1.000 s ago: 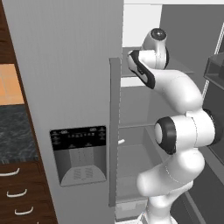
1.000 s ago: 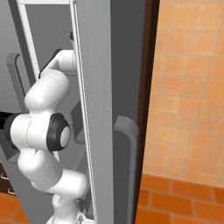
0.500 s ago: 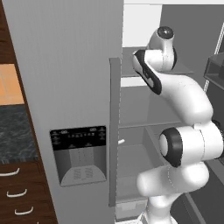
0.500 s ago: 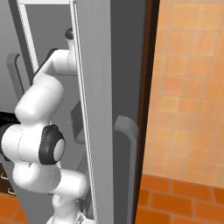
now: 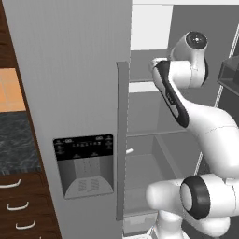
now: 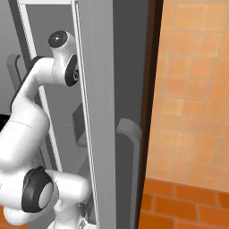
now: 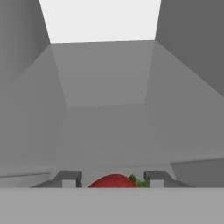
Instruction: Take the strawberry from the fridge and place it on top of the pancake, located on the dining counter.
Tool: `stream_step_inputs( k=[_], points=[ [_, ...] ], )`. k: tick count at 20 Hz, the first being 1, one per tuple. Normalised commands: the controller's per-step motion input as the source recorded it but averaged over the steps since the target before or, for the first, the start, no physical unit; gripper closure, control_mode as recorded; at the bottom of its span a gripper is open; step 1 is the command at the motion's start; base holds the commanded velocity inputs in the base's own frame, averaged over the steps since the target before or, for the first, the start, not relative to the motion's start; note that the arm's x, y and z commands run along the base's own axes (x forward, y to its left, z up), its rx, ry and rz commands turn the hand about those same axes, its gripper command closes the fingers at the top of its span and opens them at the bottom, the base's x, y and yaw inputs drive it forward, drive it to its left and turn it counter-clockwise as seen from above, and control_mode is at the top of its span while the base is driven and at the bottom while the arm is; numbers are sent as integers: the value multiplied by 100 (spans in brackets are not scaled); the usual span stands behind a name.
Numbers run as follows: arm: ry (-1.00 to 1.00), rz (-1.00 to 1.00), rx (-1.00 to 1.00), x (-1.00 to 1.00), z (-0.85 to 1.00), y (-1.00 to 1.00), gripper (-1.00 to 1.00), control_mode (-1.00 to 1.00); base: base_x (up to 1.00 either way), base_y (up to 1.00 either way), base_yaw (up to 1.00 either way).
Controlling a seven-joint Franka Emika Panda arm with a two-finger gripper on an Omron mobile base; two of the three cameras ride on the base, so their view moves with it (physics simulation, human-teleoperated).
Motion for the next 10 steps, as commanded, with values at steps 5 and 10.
stream_step_inputs(
  k=[5, 10],
  points=[
    [0, -8, 3, -100, 19, 0, 100, -100, 0, 0, 0],
    [8, -7, 4, -100, -3, 17, 100, -100, 0, 0, 0]
  ],
)
